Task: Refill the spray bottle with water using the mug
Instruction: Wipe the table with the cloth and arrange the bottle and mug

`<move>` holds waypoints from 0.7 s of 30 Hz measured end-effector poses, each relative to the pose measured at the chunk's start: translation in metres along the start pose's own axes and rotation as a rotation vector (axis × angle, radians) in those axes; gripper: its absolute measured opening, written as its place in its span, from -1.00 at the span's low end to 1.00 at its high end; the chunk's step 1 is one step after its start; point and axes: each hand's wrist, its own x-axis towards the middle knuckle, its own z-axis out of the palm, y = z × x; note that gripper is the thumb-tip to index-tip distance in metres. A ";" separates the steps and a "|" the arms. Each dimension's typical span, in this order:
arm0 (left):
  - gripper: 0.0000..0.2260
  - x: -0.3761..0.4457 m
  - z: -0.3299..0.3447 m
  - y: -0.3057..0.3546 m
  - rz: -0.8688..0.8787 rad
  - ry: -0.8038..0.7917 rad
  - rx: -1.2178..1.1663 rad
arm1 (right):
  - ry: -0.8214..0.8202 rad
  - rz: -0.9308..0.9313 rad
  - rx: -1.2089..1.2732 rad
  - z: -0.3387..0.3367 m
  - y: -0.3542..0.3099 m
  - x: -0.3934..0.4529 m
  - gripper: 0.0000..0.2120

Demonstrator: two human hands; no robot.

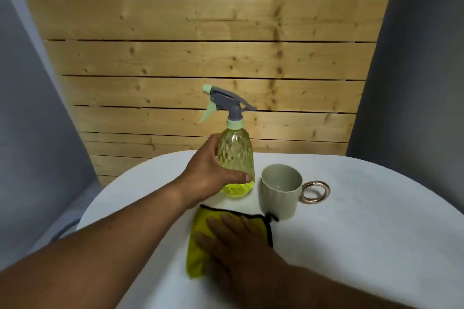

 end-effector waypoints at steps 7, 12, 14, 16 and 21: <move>-0.29 -0.009 0.019 -0.020 -0.029 -0.057 0.025 | -0.269 -0.035 -0.212 -0.025 -0.013 -0.056 -0.38; -0.27 -0.010 0.019 -0.025 -0.041 -0.068 0.036 | -0.362 0.025 -0.208 -0.037 -0.016 -0.057 -0.52; -0.27 -0.011 0.016 -0.026 -0.042 -0.069 0.040 | -0.379 0.019 -0.240 -0.038 -0.017 -0.058 -0.51; -0.29 -0.013 0.014 -0.027 -0.050 -0.069 0.038 | -0.363 0.008 -0.243 -0.035 -0.018 -0.058 -0.50; -0.29 -0.015 0.013 -0.033 -0.048 -0.084 0.017 | -0.332 0.030 -0.239 -0.031 -0.016 -0.058 -0.44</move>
